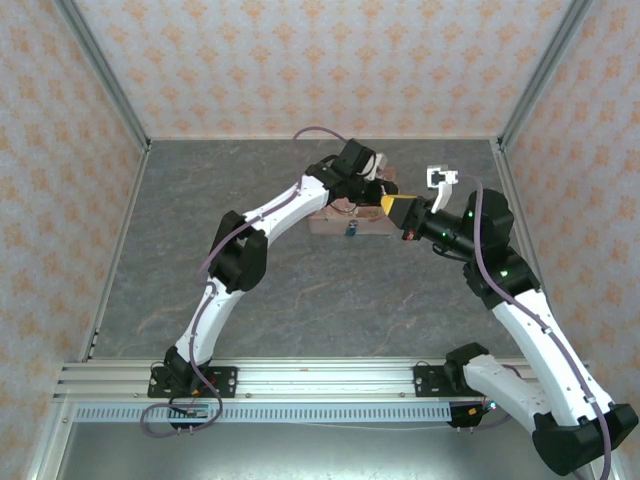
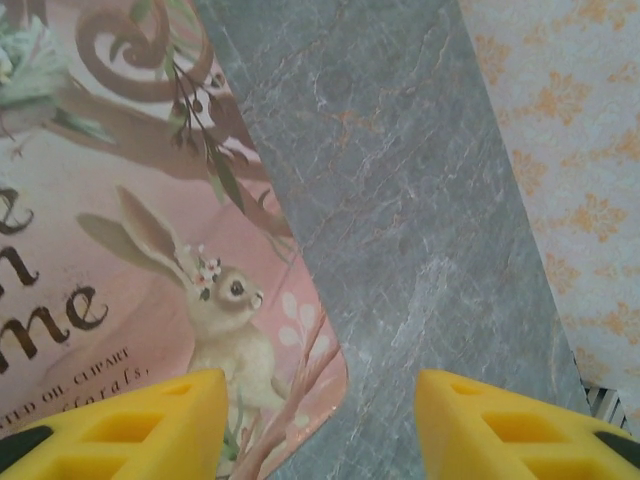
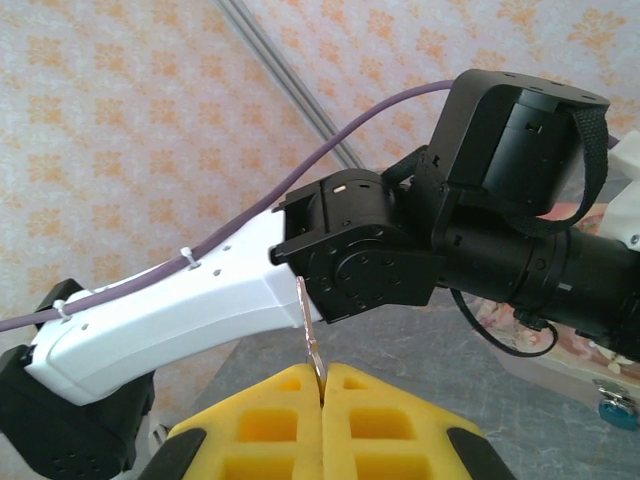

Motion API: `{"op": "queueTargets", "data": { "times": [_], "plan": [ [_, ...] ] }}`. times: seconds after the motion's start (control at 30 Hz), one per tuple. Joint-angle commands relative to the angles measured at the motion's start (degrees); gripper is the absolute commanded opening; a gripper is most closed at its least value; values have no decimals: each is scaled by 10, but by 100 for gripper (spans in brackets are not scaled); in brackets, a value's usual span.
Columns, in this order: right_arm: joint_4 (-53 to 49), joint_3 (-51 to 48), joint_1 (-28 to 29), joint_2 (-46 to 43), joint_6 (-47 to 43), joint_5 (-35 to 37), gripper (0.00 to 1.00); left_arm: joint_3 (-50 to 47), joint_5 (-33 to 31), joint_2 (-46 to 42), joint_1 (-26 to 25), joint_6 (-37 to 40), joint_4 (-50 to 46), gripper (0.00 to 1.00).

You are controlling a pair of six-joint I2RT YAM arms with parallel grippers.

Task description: Unlock a padlock with a key

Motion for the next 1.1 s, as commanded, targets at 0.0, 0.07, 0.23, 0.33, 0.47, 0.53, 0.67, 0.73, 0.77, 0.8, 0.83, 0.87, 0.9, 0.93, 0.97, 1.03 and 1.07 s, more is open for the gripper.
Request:
{"op": "queueTargets", "data": {
  "times": [0.0,0.07,0.23,0.33,0.47,0.53,0.67,0.73,0.77,0.8,0.83,0.87,0.9,0.93,0.97,1.03,1.07],
  "plan": [
    [-7,11,3,2,-9,22,0,-1,12,-1,-3,15,-30,51],
    [-17,14,3,6,-11,34,0,-18,11,-8,-4,17,-32,51],
    [-40,24,2,24,-18,51,0,-86,4,-46,-5,26,-25,50],
    [-37,28,-1,37,-16,42,0,-138,3,-74,-5,31,-17,50],
    [-35,28,-14,49,-14,38,0,-201,-11,-114,-5,35,-8,49],
    [-32,25,-23,55,-11,30,0,-224,-16,-132,-5,36,-3,49],
    [-17,9,-40,72,6,16,0,-249,-22,-158,-5,36,3,49],
    [-3,-4,-47,80,15,10,0,-259,-31,-174,-5,36,10,49],
    [4,-11,-51,87,22,8,0,-269,-37,-187,-5,36,21,49],
    [12,-17,-51,91,26,5,0,-282,-43,-201,-4,36,33,49],
    [23,-25,-53,98,31,0,0,-298,-52,-220,-3,34,51,50],
    [35,-33,-53,107,37,-4,0,-318,-61,-240,-1,33,70,50],
    [46,-39,-53,115,41,-8,0,-336,-70,-257,1,32,86,50],
    [62,-47,-54,124,48,-14,0,-359,-79,-285,5,29,106,51],
    [78,-53,-53,136,56,-20,0,-385,-89,-306,8,27,126,52],
    [106,-62,-54,162,69,-33,0,-435,-108,-344,14,20,166,54],
    [123,-66,-53,176,78,-39,0,-464,-117,-363,17,16,186,56]
  ]
}}
